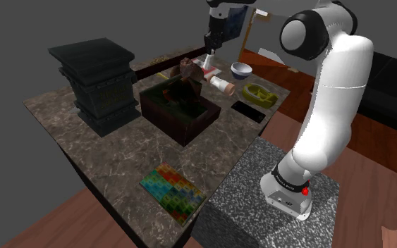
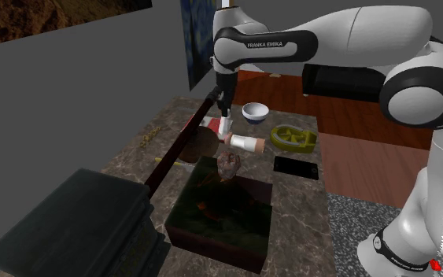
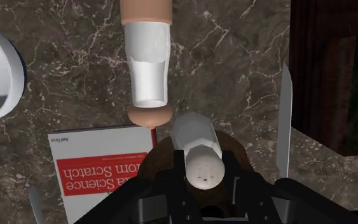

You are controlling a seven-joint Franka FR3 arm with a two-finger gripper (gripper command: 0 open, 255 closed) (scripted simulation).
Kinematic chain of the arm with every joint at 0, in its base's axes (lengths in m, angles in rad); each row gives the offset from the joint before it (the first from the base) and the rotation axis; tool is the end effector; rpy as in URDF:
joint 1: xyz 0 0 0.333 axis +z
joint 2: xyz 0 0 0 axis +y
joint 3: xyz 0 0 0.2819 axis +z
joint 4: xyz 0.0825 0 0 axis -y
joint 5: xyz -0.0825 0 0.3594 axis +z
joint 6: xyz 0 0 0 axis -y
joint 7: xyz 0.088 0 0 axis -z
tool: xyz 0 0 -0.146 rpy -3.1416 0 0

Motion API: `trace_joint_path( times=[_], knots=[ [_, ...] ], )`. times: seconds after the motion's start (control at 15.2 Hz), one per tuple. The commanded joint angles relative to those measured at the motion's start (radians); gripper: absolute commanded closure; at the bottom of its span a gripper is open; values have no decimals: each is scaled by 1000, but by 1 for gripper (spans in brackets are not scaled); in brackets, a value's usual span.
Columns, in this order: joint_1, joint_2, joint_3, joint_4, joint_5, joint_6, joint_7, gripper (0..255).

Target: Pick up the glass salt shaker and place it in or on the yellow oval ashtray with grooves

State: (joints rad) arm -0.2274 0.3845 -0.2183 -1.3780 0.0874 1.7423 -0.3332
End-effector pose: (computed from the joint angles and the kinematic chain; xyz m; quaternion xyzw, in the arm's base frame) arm 0.5853 -0.2472 0.4326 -0.9984 0.0564 0.0044 0.0043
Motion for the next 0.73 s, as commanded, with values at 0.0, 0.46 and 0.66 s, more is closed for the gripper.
trace_joint_path(
  times=[0.0, 0.46, 0.66],
  knots=[
    [-12, -53, -11, -67, -7, 15, -26, 255],
    [-67, -224, -60, -271, -39, 50, -134, 255],
    [-93, -284, -84, -334, -54, 54, -183, 255]
  ],
)
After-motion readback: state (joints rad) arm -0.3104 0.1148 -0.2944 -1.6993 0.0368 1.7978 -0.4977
